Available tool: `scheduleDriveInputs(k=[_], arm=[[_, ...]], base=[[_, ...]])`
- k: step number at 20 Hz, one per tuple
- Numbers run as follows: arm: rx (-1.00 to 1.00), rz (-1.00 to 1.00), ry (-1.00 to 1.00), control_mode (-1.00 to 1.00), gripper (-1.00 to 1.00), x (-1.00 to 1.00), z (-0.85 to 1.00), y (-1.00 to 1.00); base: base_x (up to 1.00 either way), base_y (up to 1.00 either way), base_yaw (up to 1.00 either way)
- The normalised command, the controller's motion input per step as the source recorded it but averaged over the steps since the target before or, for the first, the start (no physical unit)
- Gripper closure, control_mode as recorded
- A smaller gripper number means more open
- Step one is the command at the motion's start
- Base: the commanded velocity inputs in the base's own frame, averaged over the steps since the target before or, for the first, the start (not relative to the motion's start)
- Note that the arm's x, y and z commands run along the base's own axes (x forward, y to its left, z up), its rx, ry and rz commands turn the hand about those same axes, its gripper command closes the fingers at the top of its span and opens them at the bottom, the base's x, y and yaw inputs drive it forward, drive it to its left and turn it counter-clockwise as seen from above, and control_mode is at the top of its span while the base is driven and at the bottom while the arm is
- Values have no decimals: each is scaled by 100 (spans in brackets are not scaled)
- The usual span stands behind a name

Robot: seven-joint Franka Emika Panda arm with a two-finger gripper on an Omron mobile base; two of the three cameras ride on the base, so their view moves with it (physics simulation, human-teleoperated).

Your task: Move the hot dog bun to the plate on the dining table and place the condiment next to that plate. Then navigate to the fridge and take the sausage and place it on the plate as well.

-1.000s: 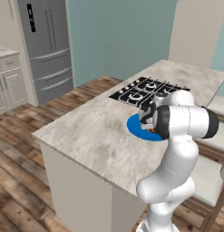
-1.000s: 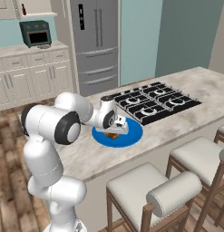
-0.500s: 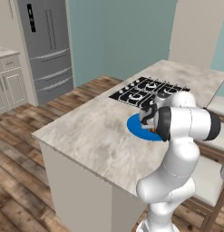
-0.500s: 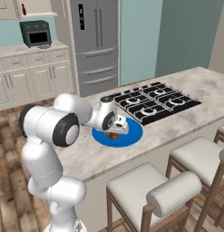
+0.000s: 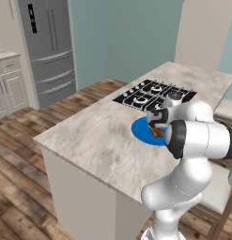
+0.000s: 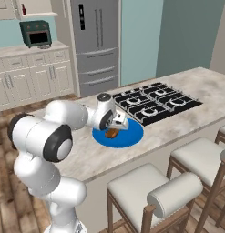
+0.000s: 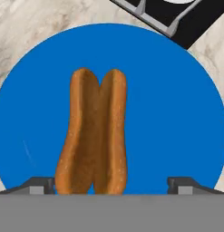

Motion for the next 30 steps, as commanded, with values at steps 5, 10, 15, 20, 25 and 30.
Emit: scheduleDriveInputs(k=[5,10,15,20,25,30], arm=[[-1,0,-14,-100,-100,-34,80,22],[0,0,-14,-100,-100,-63,96,24],[0,0,-3,-100,-100,-64,88,34],[0,-2,-4,-100,-100,-66,48,49],[0,-1,-11,-100,-100,-74,14,39],[0,0,-20,-100,-100,-73,0,26]], base=[[0,0,0],[0,0,0],[0,0,0],[0,0,0],[0,0,0],[0,0,0]])
